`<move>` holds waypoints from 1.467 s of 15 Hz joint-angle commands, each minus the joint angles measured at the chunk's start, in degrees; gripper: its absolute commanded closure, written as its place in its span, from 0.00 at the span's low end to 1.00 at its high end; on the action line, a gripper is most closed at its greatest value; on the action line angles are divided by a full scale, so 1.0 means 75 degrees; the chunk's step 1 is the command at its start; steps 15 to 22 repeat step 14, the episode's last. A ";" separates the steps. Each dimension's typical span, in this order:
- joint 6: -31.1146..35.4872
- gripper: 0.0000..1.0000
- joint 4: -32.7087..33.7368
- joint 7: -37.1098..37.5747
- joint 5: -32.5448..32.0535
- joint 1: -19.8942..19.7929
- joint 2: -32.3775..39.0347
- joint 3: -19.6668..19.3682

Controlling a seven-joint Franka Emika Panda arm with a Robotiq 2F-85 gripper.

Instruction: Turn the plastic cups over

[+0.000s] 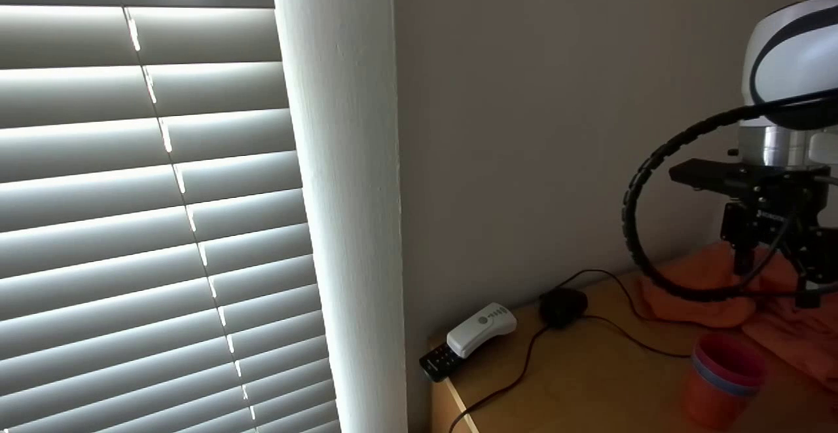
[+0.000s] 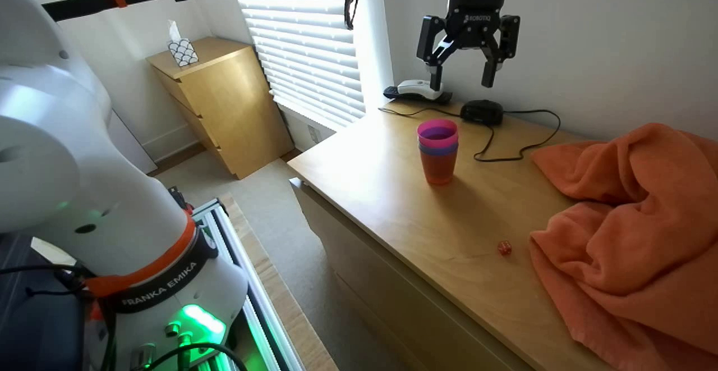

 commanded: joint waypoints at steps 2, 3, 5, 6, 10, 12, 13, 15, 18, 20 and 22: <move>-0.0035 0.00 -0.0545 -0.1820 0.0697 -0.0225 -0.0620 -0.0012; -0.0167 0.00 -0.0545 -0.2157 0.0799 -0.0255 -0.0638 -0.0021; -0.0388 0.00 -0.0538 -0.2644 0.0789 -0.0292 -0.0650 -0.0020; -0.0482 0.00 -0.0533 -0.2862 0.0770 -0.0304 -0.0646 -0.0016; -0.0470 0.00 -0.0618 -0.3318 0.0567 -0.0300 -0.0680 0.0007; -0.0430 0.00 -0.0396 -0.3124 0.0594 -0.0285 -0.0443 0.0022; -0.0430 0.00 -0.0407 -0.3174 0.0594 -0.0285 -0.0443 0.0022; -0.0430 0.00 -0.0410 -0.3209 0.0594 -0.0285 -0.0443 0.0022; -0.0430 0.00 -0.0410 -0.3209 0.0594 -0.0285 -0.0443 0.0022; -0.0430 0.00 -0.0410 -0.3209 0.0594 -0.0285 -0.0443 0.0022; -0.0430 0.00 -0.0410 -0.3209 0.0594 -0.0285 -0.0443 0.0022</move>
